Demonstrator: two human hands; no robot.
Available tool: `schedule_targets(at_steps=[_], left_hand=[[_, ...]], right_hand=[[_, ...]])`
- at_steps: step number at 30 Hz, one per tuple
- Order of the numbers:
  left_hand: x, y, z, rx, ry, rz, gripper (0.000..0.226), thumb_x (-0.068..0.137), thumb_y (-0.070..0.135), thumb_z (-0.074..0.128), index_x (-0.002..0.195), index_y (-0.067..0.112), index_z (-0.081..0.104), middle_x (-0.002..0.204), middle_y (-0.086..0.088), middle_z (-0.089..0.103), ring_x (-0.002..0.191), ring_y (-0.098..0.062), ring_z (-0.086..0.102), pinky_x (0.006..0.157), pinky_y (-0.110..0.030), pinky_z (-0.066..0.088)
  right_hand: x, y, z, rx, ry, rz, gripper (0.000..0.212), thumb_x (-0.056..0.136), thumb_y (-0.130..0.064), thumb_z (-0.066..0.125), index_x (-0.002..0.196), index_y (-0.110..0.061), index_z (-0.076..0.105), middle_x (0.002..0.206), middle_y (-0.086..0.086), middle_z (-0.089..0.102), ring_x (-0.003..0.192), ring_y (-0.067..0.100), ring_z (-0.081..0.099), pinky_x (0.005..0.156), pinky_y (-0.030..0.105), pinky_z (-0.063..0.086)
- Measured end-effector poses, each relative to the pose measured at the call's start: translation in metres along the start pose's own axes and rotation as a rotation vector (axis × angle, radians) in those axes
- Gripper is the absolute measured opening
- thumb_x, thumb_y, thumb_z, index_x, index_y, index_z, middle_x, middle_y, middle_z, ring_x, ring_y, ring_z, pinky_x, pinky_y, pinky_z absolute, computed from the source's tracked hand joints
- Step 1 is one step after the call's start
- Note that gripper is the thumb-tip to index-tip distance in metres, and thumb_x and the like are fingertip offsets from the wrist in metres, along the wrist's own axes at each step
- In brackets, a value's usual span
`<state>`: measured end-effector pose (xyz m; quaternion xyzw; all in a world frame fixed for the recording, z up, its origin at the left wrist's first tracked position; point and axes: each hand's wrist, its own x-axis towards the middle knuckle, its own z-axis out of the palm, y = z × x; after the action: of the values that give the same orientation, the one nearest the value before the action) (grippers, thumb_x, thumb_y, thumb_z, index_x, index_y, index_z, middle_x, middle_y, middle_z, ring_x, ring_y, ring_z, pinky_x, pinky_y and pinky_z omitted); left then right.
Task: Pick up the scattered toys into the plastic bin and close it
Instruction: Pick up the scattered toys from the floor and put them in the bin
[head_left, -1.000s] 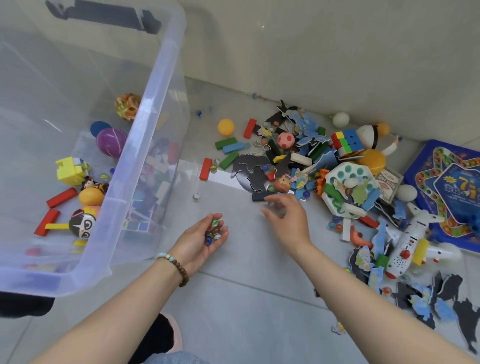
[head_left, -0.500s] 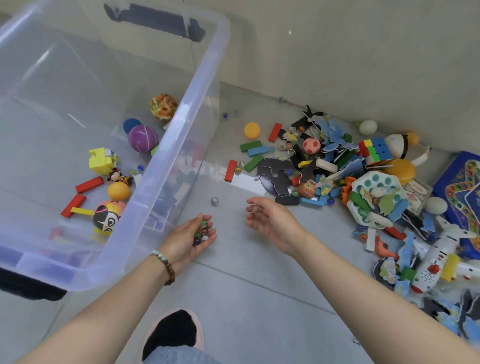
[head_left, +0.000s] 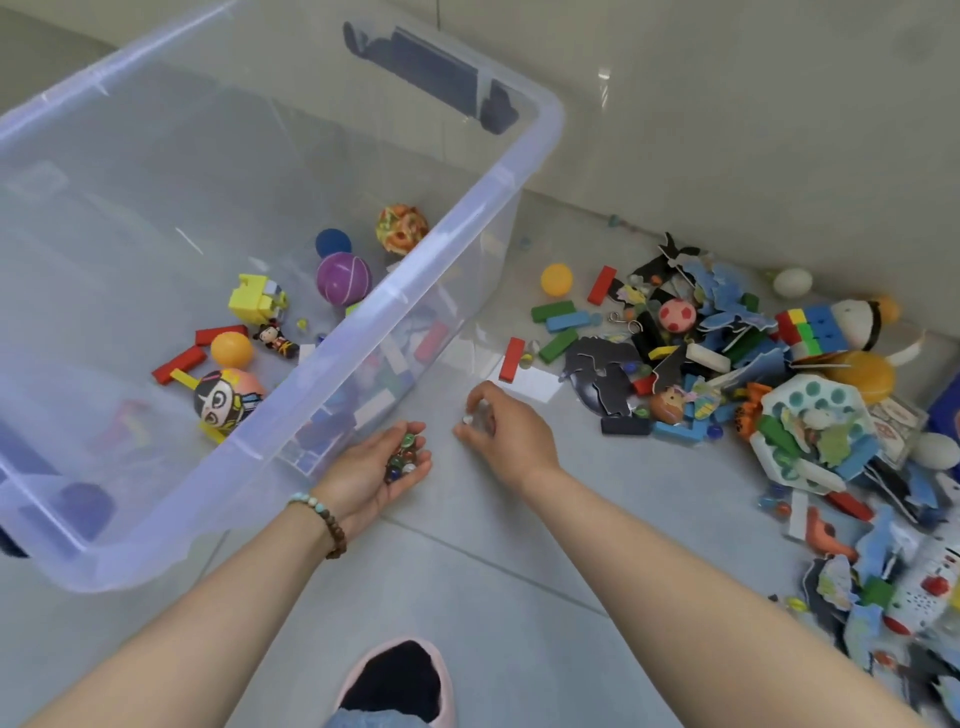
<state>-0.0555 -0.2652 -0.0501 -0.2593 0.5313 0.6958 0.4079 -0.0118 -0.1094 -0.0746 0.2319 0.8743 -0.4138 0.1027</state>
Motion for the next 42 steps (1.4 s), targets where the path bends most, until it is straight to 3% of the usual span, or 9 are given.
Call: schedule_targets(at_steps=[3,8,10,14,19,23,30,34,42], left_hand=[[0.001,0.003,0.009,-0.013,-0.016,0.026,0.023,0.098,0.017,0.042,0.090,0.006,0.061,0.082,-0.006,0.056,0.074,-0.015,0.058,0.056,-0.018,0.057],[0.006,0.005,0.032,-0.024,-0.080,0.028,0.023,0.098,0.017,0.041,0.089,0.006,0.060,0.082,-0.006,0.055,0.074,-0.015,0.057,0.057,-0.018,0.057],[0.009,0.007,0.039,-0.020,-0.092,0.023,0.023,0.098,0.018,0.043,0.090,0.006,0.061,0.084,-0.007,0.056,0.075,-0.015,0.058,0.057,-0.019,0.057],[0.016,0.009,0.048,-0.019,-0.098,-0.002,0.023,0.097,0.018,0.044,0.091,0.006,0.062,0.087,-0.008,0.057,0.076,-0.016,0.059,0.058,-0.020,0.057],[0.024,0.009,0.051,-0.031,-0.059,-0.006,0.022,0.097,0.018,0.045,0.090,0.006,0.062,0.084,-0.007,0.056,0.073,-0.016,0.058,0.056,-0.019,0.057],[0.029,0.009,0.054,-0.018,-0.031,0.000,0.021,0.097,0.017,0.046,0.089,0.006,0.063,0.083,-0.006,0.057,0.073,-0.015,0.058,0.054,-0.018,0.056],[0.032,0.012,0.058,-0.012,-0.029,0.001,0.021,0.097,0.017,0.046,0.089,0.006,0.062,0.083,-0.007,0.056,0.073,-0.015,0.058,0.053,-0.018,0.055],[0.029,0.009,0.055,-0.014,-0.019,-0.015,0.021,0.096,0.017,0.046,0.091,0.005,0.063,0.085,-0.008,0.057,0.074,-0.016,0.058,0.055,-0.019,0.057],[0.015,0.007,0.063,0.035,-0.008,-0.046,0.023,0.096,0.020,0.047,0.091,0.005,0.063,0.085,-0.007,0.056,0.073,-0.015,0.057,0.055,-0.019,0.057]], right_hand=[[0.002,0.004,-0.001,0.103,0.032,0.007,0.015,0.086,-0.028,0.062,0.090,-0.016,0.054,0.061,-0.011,0.040,0.059,0.008,0.040,0.055,0.020,0.031],[0.008,-0.001,-0.036,0.960,0.022,0.391,0.021,0.090,-0.013,0.047,0.069,-0.013,0.051,0.062,0.001,0.046,0.049,0.012,0.038,0.044,0.020,0.027],[0.010,0.001,-0.055,1.084,0.016,0.401,0.024,0.091,-0.016,0.047,0.068,-0.011,0.052,0.057,-0.001,0.047,0.048,0.011,0.039,0.046,0.023,0.026],[0.026,0.016,-0.067,0.671,0.104,0.270,0.016,0.090,-0.033,0.059,0.085,-0.018,0.058,0.058,0.000,0.046,0.049,0.009,0.033,0.049,0.020,0.027],[0.047,0.031,-0.054,0.486,0.254,0.166,0.029,0.082,-0.029,0.070,0.107,-0.019,0.061,0.063,-0.004,0.046,0.054,0.006,0.038,0.051,0.010,0.035],[0.058,0.035,-0.048,0.304,0.255,0.127,0.027,0.082,-0.034,0.069,0.104,-0.021,0.061,0.072,-0.004,0.051,0.061,0.007,0.044,0.064,0.026,0.040],[0.047,0.037,-0.041,-0.064,0.246,-0.021,0.019,0.090,-0.035,0.054,0.099,-0.018,0.054,0.060,-0.013,0.042,0.068,0.017,0.049,0.059,0.028,0.035],[0.035,0.040,-0.039,-0.194,0.239,-0.108,0.018,0.093,-0.030,0.049,0.103,-0.015,0.050,0.078,0.001,0.059,0.075,0.028,0.056,0.058,0.030,0.034],[0.022,0.047,-0.055,-0.143,0.121,0.009,0.013,0.087,-0.021,0.052,0.098,-0.014,0.051,0.069,0.002,0.052,0.067,0.023,0.049,0.058,0.029,0.036]])
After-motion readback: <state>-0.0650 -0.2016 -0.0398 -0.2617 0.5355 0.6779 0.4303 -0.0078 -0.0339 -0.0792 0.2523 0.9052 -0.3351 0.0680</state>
